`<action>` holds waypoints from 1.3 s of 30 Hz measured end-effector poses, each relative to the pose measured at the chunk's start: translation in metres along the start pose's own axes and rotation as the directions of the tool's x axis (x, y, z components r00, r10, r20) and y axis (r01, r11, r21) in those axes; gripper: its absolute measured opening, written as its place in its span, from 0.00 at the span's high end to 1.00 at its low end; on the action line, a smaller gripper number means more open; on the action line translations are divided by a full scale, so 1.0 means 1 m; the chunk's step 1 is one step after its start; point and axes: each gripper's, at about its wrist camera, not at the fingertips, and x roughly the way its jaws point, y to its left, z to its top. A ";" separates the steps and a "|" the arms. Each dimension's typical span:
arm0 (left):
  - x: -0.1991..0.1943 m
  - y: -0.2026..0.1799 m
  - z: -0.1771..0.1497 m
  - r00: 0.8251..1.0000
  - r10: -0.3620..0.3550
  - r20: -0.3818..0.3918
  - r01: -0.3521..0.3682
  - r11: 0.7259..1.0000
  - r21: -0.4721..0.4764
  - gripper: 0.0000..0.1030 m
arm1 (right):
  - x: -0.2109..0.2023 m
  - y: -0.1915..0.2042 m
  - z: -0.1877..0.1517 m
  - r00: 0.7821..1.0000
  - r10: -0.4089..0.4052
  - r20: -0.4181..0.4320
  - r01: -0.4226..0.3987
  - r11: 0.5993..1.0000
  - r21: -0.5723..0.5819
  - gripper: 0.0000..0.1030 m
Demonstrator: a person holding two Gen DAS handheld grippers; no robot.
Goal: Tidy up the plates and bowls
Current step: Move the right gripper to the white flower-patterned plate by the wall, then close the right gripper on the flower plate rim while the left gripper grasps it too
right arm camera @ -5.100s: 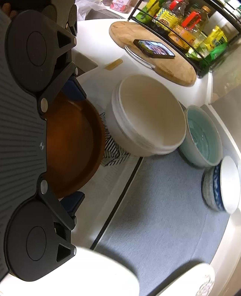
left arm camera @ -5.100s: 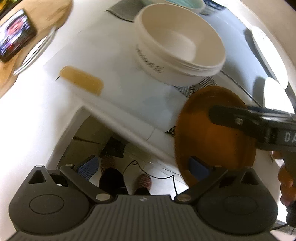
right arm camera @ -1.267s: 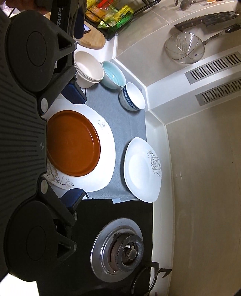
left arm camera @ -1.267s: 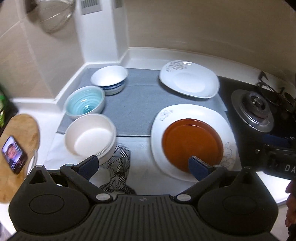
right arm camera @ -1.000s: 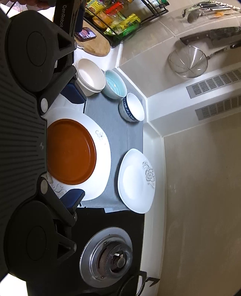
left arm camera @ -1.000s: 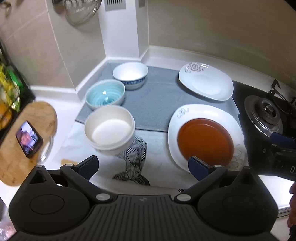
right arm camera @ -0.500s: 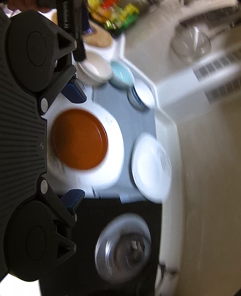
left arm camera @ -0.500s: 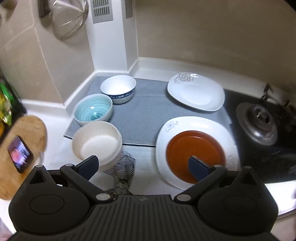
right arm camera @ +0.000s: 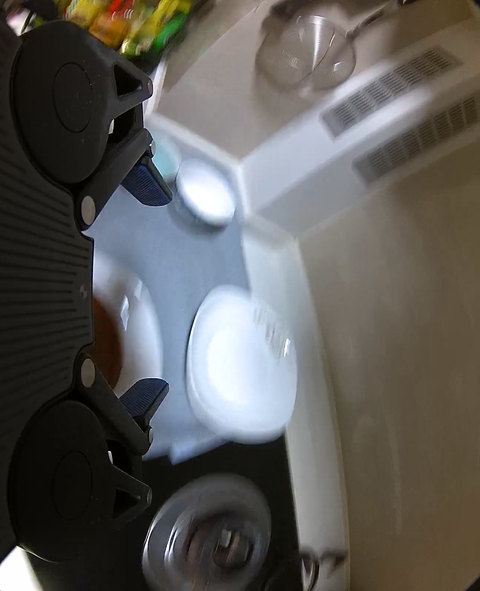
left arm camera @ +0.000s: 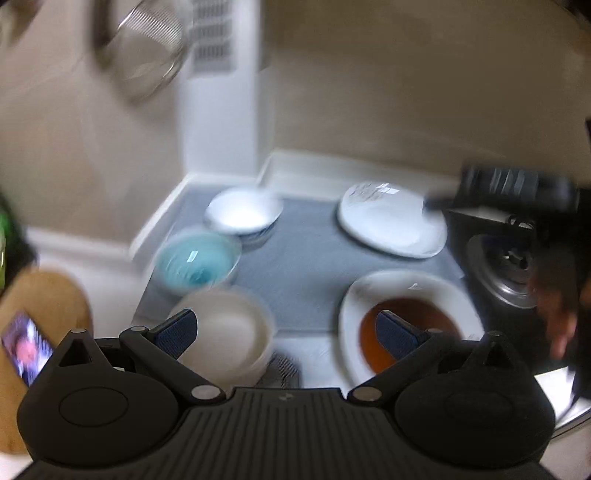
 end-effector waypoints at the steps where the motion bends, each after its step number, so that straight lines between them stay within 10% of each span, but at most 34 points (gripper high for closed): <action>1: 0.006 0.009 -0.003 0.999 0.022 -0.046 -0.023 1.000 -0.011 0.00 | 0.003 0.006 0.005 1.000 0.010 -0.005 -0.010 1.000 -0.005 0.03; 17: 0.105 0.014 0.086 0.994 -0.049 -0.097 0.052 0.998 0.029 0.00 | -0.003 -0.024 0.006 0.987 -0.152 0.050 0.152 0.988 0.000 0.00; 39: 0.350 -0.094 0.167 0.956 -0.076 -0.284 0.046 0.993 -0.112 0.00 | 0.164 -0.189 0.096 0.996 -0.089 -0.019 0.091 0.984 0.154 0.00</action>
